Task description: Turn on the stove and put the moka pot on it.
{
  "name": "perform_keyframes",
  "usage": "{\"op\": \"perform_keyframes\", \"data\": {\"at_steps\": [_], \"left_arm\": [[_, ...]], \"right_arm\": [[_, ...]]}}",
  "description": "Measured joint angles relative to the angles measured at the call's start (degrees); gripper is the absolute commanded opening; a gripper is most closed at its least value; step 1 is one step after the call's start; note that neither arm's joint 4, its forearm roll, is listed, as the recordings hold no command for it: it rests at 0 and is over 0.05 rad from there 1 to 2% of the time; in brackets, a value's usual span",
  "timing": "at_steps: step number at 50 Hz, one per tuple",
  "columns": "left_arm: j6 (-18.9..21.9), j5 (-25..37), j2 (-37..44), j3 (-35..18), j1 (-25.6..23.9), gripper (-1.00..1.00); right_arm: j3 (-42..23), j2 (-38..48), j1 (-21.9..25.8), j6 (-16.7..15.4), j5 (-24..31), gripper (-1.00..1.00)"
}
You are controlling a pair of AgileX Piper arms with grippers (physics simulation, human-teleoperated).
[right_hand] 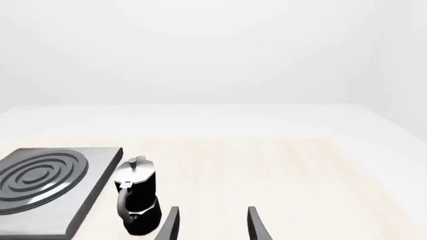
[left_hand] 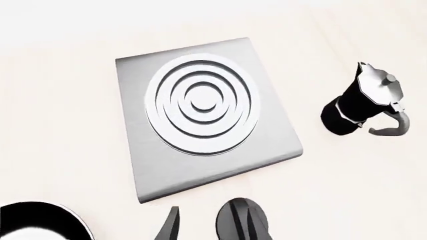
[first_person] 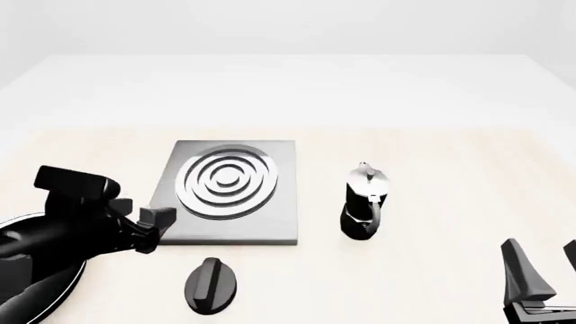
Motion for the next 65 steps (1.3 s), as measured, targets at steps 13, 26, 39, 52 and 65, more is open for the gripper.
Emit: {"op": "perform_keyframes", "data": {"at_steps": [13,26,39,52,65], "left_arm": [[-3.8,-2.2,7.9,-0.3,-4.2,1.0],[-5.7,-5.4,13.7,0.3,-5.8,1.0],[-7.3,-9.0,18.6,1.5,-7.3,1.0],[-9.4,-14.2,25.1,2.7,-9.2,1.0],[-10.9,-17.5,29.7,3.3,-10.4,1.0]], "right_arm": [[0.0,0.0,-0.1,0.4,-0.1,1.0],[0.0,0.0,0.0,1.0,-0.1,1.0],[0.1,0.2,0.1,1.5,-0.1,1.0],[0.2,0.1,0.0,2.0,-0.2,1.0],[0.2,0.1,-0.1,2.4,-0.2,1.0]]}}
